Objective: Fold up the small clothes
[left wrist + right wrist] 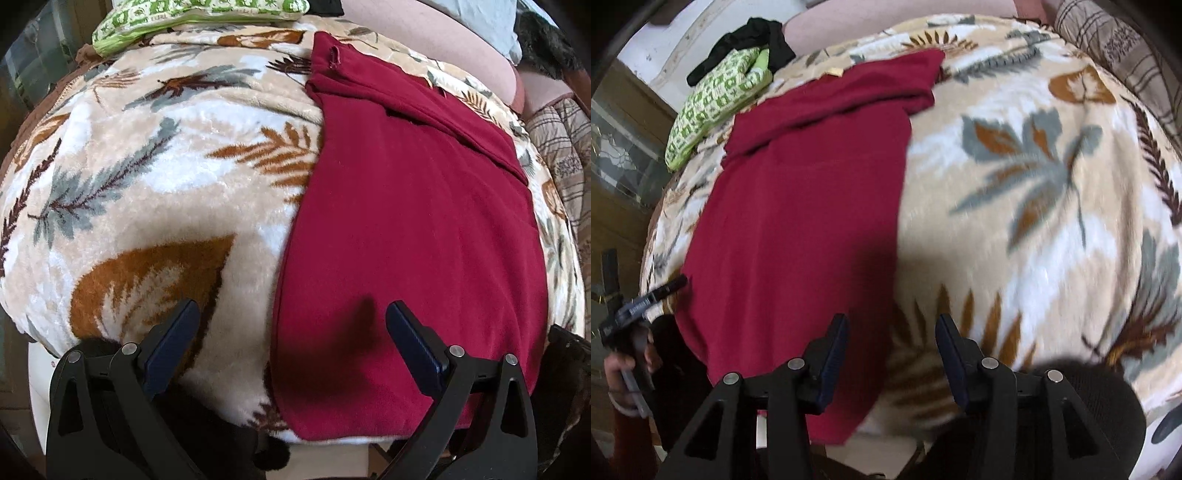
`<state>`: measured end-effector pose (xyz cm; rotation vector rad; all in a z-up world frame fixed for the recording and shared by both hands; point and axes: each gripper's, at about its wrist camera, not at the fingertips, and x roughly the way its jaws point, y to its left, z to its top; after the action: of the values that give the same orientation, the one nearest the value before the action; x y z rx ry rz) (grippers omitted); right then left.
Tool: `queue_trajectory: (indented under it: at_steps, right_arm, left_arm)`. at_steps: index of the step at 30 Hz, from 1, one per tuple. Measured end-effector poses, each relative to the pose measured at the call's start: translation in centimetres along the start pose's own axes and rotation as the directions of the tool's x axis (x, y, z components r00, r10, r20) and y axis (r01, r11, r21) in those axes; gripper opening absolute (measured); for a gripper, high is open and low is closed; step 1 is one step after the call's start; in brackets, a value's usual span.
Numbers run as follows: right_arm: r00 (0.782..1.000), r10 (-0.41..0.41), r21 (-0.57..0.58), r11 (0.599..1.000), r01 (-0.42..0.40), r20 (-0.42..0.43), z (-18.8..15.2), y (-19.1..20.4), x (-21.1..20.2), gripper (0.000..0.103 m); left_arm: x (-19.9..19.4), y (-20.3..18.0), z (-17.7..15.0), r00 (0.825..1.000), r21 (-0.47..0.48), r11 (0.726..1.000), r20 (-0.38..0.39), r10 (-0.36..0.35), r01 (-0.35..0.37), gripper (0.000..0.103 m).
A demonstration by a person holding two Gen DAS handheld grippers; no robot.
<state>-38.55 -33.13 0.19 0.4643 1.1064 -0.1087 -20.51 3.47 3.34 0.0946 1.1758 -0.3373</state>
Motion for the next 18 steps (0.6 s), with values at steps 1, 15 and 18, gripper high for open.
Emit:
queue_trajectory:
  at_steps: [1,15,18]
  right_arm:
    - [1.000,0.006,-0.002,1.000,-0.006,-0.005,-0.3,0.0,0.0,0.048]
    - [0.996,0.060,-0.026,0.998,-0.062,-0.068,-2.4,1.7,1.7,0.062]
    - [0.992,0.089,-0.039,0.995,-0.093,-0.092,-2.6,2.2,1.8,0.063]
  left_arm:
    - [-0.1,0.1,-0.2,1.000,-0.001,1.000,-0.008,-0.005,0.005,0.101]
    - [0.5,0.4,-2.6,0.992,-0.014,0.997,-0.099,-0.078,0.077,0.101]
    - [1.0,0.2,-2.8,0.989,-0.017,0.996,-0.115,-0.091,0.090,0.101]
